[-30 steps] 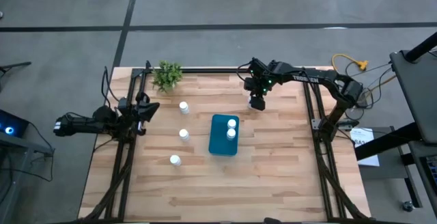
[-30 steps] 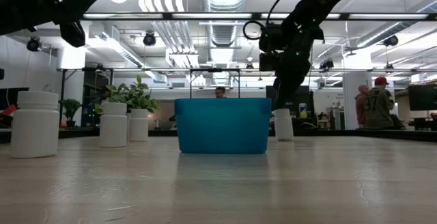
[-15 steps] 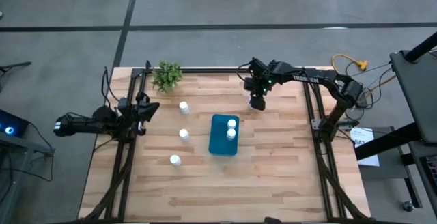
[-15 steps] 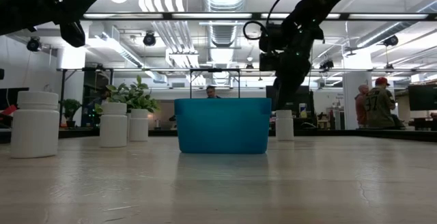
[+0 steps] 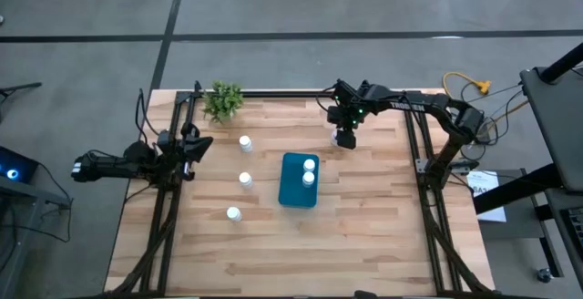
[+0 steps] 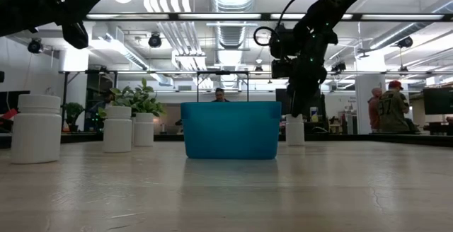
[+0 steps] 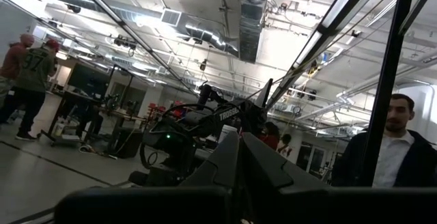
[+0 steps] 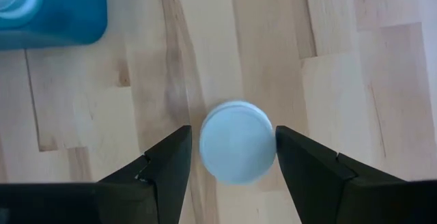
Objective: Pick and place pill bottles into a basket
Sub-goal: Put the white pill bottle into the blue container
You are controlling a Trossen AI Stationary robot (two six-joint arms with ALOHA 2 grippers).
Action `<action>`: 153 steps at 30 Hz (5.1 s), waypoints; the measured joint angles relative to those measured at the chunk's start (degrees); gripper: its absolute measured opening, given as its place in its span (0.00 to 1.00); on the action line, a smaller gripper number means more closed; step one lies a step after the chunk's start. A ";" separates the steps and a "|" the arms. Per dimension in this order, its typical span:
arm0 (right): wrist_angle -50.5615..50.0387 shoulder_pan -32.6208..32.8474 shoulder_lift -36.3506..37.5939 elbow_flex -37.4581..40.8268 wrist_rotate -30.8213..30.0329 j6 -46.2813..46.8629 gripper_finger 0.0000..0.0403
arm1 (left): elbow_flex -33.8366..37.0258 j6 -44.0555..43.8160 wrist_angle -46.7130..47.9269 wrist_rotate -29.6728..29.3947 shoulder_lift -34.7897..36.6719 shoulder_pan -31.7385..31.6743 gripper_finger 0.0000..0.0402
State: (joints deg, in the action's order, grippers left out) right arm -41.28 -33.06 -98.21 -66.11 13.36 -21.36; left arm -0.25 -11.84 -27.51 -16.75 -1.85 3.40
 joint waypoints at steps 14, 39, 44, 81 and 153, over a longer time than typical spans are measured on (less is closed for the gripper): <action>1.38 0.02 -2.59 0.09 -0.36 0.34 0.50 | 0.00 0.02 0.04 0.00 0.00 0.00 0.00; 0.65 0.35 -0.53 -4.79 0.43 8.53 0.37 | 0.00 0.02 0.17 -0.02 -0.24 0.00 0.00; -1.58 2.17 1.69 -6.84 0.64 9.55 0.37 | -0.01 0.06 0.20 0.00 -0.31 0.00 0.00; 5.36 32.69 7.23 -8.63 -7.28 31.18 0.37 | -0.02 -1.10 8.74 9.92 -0.37 -0.01 0.00; 9.51 38.80 -12.09 -11.13 -10.25 28.67 0.43 | -0.02 -1.07 8.70 9.88 -0.37 0.00 0.00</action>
State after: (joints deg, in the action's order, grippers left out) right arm -31.77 5.74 -110.31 -77.24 3.11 7.31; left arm -0.27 -12.91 -18.81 -6.87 -2.22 3.40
